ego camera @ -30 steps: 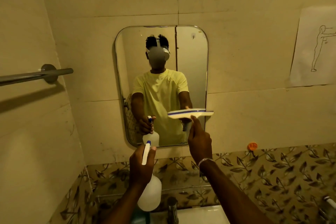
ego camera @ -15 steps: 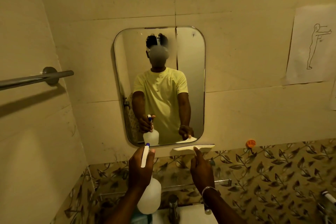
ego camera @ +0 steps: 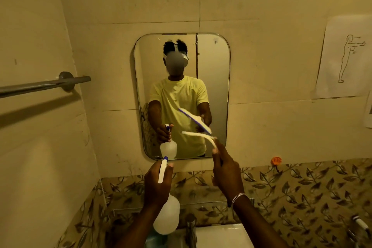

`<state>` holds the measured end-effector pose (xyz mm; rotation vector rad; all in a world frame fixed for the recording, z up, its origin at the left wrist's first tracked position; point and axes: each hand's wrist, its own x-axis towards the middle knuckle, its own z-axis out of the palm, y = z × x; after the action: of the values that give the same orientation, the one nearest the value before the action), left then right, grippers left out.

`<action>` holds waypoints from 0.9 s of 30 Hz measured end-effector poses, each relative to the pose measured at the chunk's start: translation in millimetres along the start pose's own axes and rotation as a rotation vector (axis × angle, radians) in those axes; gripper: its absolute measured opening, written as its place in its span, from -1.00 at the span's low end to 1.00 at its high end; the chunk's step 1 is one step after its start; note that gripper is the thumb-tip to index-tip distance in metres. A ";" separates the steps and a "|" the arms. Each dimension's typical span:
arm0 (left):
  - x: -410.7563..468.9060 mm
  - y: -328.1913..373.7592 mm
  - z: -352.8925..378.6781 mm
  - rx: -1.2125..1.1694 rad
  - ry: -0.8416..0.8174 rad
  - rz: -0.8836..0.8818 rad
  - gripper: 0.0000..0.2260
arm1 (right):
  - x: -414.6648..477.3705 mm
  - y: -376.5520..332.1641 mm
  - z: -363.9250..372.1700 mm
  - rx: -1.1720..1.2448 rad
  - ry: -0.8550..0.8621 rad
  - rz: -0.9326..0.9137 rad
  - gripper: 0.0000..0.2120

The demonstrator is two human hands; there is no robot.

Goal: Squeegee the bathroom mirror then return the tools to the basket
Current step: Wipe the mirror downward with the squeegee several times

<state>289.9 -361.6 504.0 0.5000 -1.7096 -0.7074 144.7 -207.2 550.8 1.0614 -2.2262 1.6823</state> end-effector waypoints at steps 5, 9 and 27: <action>3.3 4.0 -6.7 0.006 0.030 -0.003 -0.77 | 30.9 -56.4 -13.4 -0.028 0.035 -0.080 -0.69; 10.0 5.9 -13.9 0.017 0.038 0.003 -0.80 | 62.9 -109.5 -24.4 -0.059 0.108 -0.311 -0.62; 23.6 0.2 -28.7 0.003 0.039 0.022 -0.83 | 179.5 -270.4 -9.3 -0.354 0.188 -0.475 -0.47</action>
<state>311.8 -382.5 525.4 0.4932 -1.6774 -0.6752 176.0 -309.6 857.4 1.1619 -1.8661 1.0951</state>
